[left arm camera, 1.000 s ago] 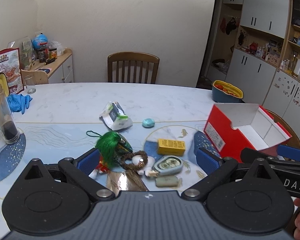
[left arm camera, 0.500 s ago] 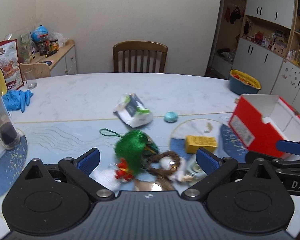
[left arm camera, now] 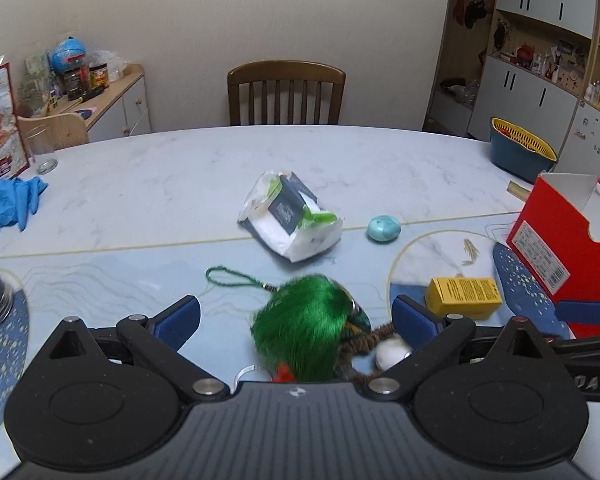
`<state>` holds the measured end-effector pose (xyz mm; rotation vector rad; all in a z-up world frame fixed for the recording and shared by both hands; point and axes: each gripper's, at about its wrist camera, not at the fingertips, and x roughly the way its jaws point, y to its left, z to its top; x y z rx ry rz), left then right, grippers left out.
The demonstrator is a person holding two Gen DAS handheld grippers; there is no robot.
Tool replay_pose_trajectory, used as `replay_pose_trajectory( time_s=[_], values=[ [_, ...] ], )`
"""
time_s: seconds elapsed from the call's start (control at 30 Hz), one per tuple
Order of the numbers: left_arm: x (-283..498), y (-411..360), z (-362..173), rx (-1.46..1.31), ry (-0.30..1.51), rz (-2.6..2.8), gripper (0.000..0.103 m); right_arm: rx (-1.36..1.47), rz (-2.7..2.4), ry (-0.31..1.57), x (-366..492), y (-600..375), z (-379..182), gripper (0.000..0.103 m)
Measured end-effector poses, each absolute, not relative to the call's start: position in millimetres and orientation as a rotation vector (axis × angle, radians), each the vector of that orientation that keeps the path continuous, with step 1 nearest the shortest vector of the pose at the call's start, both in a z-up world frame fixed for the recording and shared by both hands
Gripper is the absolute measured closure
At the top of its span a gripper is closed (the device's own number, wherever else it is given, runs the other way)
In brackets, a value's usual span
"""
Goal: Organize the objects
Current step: 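Reach left tool to green tassel pouch while right tool reaches light-blue tape dispenser, then close left tool on green tassel pouch while right tool grasps tape dispenser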
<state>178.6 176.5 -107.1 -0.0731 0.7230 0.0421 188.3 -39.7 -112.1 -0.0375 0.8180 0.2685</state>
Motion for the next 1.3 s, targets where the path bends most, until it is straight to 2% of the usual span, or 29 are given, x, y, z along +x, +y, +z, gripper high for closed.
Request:
replay_pose_trajectory(
  time_s=[0.3,0.5,0.57,0.77,1.0,1.13,1.2,1.3],
  values=[
    [204,177,-123,-0.052,0.756,0.012,0.002,-0.083,0.228,0.89,219,-6,-135,0.018],
    [210,175,-130,-0.048,0.772,-0.033,0.008,-0.125,0.195,0.919,221,-1,-147,0.018],
    [212,174,-134,-0.057,0.781,-0.043,0.014,-0.126,0.189,0.927,221,-3,-148,0.018],
    [224,171,-143,-0.057,0.801,-0.063,0.015,-0.105,0.177,0.979,217,-11,-154,0.018],
    [236,176,-152,-0.086,0.839,-0.067,0.03,-0.07,0.185,1.007,206,-18,-154,0.02],
    [236,176,-152,-0.101,0.834,-0.088,0.041,-0.045,0.186,1.013,200,-24,-153,0.029],
    [236,176,-152,-0.103,0.832,-0.086,0.043,-0.015,0.2,1.018,198,-26,-151,0.036],
    [236,176,-152,-0.104,0.828,-0.091,0.046,0.016,0.221,1.014,195,-26,-146,0.053]
  ],
)
